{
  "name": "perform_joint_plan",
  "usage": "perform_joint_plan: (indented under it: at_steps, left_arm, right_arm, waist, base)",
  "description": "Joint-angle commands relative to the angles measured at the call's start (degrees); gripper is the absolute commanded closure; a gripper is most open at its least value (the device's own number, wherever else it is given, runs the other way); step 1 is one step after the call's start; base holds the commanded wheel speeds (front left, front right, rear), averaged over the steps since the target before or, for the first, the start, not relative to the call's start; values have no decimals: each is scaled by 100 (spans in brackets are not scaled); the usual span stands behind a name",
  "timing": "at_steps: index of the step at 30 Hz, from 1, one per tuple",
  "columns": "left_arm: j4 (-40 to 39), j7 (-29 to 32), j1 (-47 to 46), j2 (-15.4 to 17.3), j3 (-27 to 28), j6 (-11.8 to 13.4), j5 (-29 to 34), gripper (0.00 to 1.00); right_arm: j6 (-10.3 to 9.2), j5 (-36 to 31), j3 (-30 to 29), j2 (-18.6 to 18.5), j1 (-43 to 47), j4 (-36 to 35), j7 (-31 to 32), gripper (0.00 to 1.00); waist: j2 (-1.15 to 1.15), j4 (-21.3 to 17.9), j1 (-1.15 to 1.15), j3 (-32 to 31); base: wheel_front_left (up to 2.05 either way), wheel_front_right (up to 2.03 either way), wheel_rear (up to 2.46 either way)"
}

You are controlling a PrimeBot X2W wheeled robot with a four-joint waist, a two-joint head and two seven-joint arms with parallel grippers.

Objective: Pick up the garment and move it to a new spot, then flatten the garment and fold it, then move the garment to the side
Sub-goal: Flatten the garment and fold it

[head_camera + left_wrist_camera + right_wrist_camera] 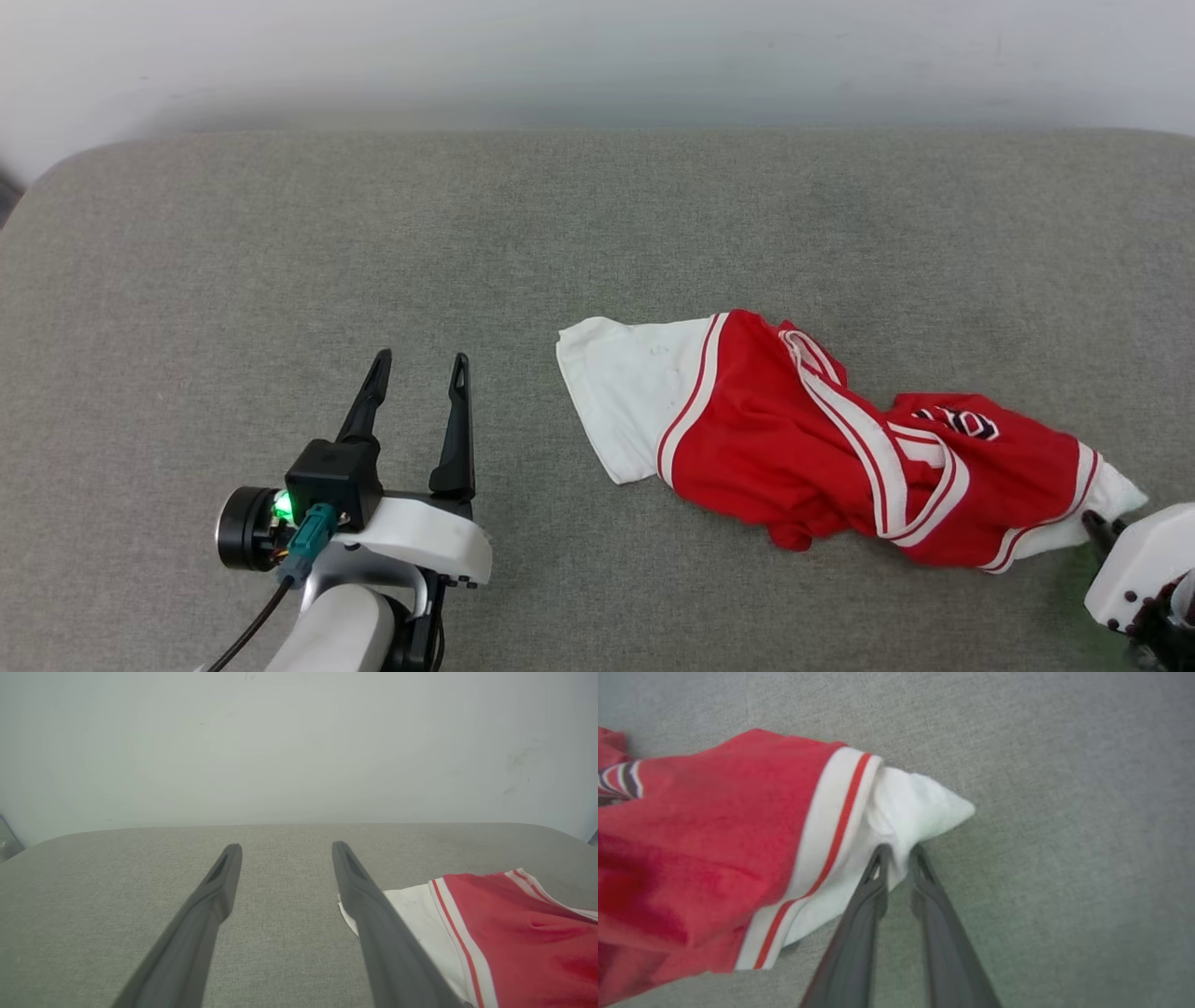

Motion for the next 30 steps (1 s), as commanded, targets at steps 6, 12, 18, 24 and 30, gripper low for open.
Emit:
perform_joint_plan:
  at_steps: [6, 12, 18, 24, 30]
  left_arm:
    - [10, -36, 149, 40, 27, 45, -46, 0]
    - [5, -21, 308, 86, 68, 102, -106, 0]
    - [-16, 31, 517, 174, 131, 146, -201, 0]
    - [-16, 116, 697, 279, 153, 185, -261, 0]
    - [-49, 251, 793, 361, 130, 221, -267, 0]
  right_arm:
    - [-2, 66, -102, 134, -45, 320, -1172, 0]
    - [-2, 78, 132, 138, 191, 3, -2223, 0]
    - [-2, -130, 576, 202, 480, -656, -3006, 0]
    - [-3, -261, 1115, 320, 878, -1376, -3312, 0]
    - [-3, -381, 1415, 457, 1322, -1985, -3253, 0]
  waist:
    - [0, -48, -1, -82]
    - [0, -97, -1, -297]
    - [0, -150, -1, -552]
    - [0, -187, -1, -785]
    - [0, -204, -1, -919]
  base:
    - [0, 0, 0]
    - [0, 0, 0]
    - [0, 0, 0]
    - [0, 0, 0]
    - [0, 0, 0]
